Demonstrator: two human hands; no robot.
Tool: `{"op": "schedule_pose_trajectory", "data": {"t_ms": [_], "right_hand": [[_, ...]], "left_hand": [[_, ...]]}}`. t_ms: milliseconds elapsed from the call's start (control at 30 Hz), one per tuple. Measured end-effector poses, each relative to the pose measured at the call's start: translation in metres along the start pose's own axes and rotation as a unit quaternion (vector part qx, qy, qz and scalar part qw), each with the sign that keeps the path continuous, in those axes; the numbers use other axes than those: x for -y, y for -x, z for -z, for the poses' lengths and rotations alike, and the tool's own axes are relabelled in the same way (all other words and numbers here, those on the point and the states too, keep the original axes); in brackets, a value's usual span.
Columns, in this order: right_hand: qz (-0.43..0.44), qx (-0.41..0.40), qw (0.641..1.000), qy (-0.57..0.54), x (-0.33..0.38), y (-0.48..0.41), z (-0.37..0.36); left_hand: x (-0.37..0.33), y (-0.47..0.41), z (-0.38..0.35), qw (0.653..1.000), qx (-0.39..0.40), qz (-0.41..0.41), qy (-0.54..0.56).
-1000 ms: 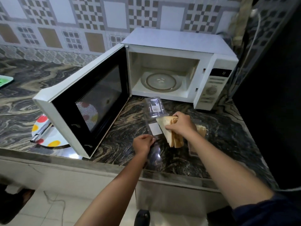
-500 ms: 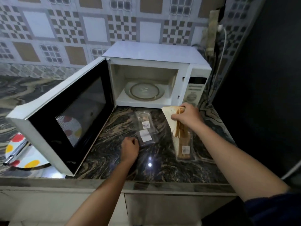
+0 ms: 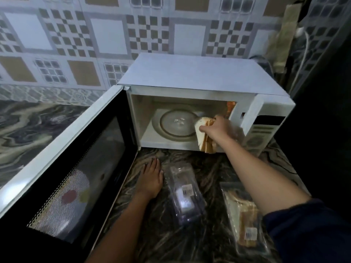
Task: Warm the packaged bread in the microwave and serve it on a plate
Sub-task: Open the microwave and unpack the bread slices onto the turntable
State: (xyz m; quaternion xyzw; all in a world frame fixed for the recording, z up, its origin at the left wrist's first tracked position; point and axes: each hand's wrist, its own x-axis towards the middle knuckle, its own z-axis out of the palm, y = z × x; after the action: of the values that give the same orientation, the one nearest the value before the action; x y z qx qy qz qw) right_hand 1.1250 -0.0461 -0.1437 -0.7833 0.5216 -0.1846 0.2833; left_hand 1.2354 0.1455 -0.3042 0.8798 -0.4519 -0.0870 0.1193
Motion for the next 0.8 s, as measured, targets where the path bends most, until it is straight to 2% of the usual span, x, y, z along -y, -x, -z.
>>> {"op": "schedule_pose_trajectory", "data": {"t_ms": [67, 167, 233, 300, 433, 567, 667, 800], "right_hand": [[-0.021, -0.012, 1.0, -0.017, 0.006, -0.023, -0.012], [-0.063, 0.05, 0.996, -0.032, 0.015, -0.049, -0.026], [-0.046, 0.066, 0.996, -0.04, 0.019, -0.064, -0.034], [-0.018, 0.044, 0.998, -0.042, 0.023, -0.079, -0.041], [-0.027, 0.048, 0.998, -0.022, 0.029, -0.097, -0.054], [-0.028, -0.001, 1.0, -0.002, 0.035, -0.109, -0.061], [0.031, 0.041, 0.998, 0.044, 0.04, -0.113, -0.07], [0.039, 0.068, 0.995, 0.067, 0.042, -0.119, -0.079]], "left_hand": [[0.006, -0.02, 0.002, 1.0, -0.005, -0.009, 0.014], [0.009, -0.038, 0.004, 0.999, -0.002, -0.017, 0.028], [0.011, -0.046, 0.002, 0.999, 0.004, -0.017, 0.027], [0.013, -0.05, -0.002, 0.999, -0.008, -0.021, 0.029], [0.017, -0.051, -0.005, 0.999, -0.027, -0.029, 0.031], [0.015, -0.05, -0.002, 0.998, -0.035, -0.029, 0.05], [0.016, -0.052, -0.004, 0.998, -0.037, -0.033, 0.033], [0.018, -0.052, -0.008, 0.998, -0.034, -0.034, 0.036]]}}
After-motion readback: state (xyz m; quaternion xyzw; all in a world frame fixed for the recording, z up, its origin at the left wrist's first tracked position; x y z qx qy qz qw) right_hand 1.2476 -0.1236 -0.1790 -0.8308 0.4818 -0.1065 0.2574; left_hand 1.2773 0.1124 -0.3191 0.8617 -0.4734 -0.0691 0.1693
